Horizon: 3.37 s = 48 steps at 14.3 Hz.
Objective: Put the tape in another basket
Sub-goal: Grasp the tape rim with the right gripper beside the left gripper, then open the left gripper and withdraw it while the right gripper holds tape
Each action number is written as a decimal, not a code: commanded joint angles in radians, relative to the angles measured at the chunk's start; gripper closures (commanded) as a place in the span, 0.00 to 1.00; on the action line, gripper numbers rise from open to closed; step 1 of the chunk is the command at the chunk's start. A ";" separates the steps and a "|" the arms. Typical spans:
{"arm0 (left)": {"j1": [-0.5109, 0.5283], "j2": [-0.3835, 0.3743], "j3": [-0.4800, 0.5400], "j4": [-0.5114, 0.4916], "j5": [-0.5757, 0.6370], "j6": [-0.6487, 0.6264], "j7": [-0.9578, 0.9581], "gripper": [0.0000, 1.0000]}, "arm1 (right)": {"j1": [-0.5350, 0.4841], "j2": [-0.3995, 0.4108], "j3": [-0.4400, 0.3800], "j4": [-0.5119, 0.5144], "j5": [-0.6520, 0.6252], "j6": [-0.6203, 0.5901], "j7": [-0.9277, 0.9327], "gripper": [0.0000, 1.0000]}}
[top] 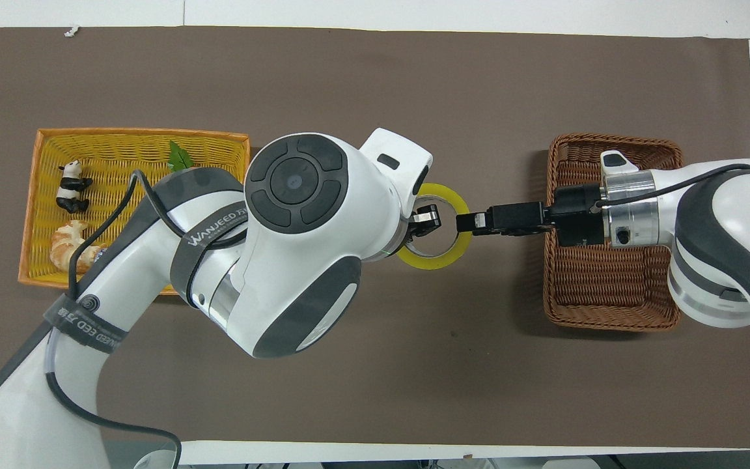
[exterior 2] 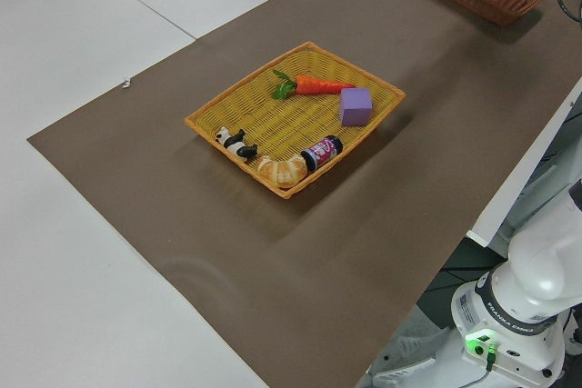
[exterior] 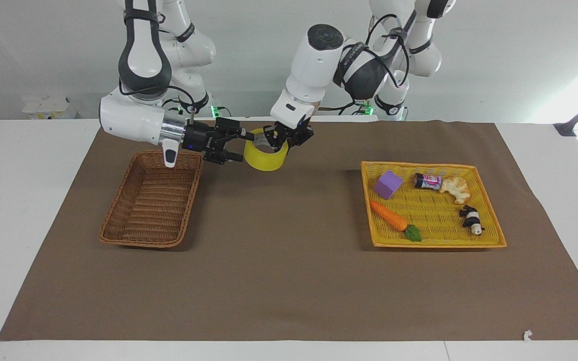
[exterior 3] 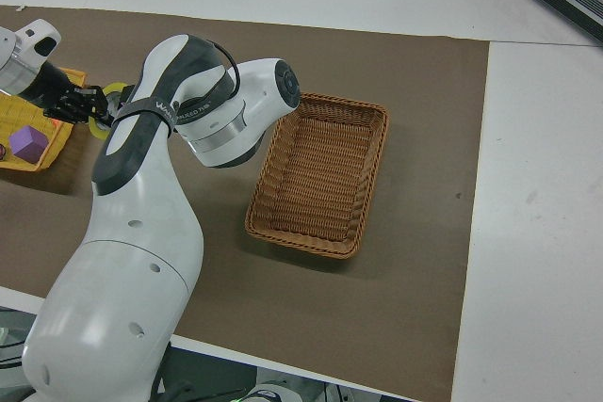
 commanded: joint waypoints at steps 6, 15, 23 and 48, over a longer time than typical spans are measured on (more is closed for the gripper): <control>-0.015 0.013 0.005 0.039 -0.002 -0.035 -0.009 1.00 | 0.006 -0.005 0.000 -0.012 0.047 0.002 -0.003 0.04; -0.015 0.013 0.005 0.039 -0.002 -0.036 -0.004 1.00 | 0.005 -0.002 0.000 -0.008 0.047 -0.001 -0.006 0.36; -0.015 0.013 0.005 0.039 -0.002 -0.038 -0.004 1.00 | -0.005 -0.002 0.000 -0.006 0.047 -0.021 0.000 0.91; 0.056 -0.036 0.023 0.101 -0.013 -0.174 0.054 0.01 | -0.089 -0.005 -0.003 -0.009 0.057 -0.074 0.019 1.00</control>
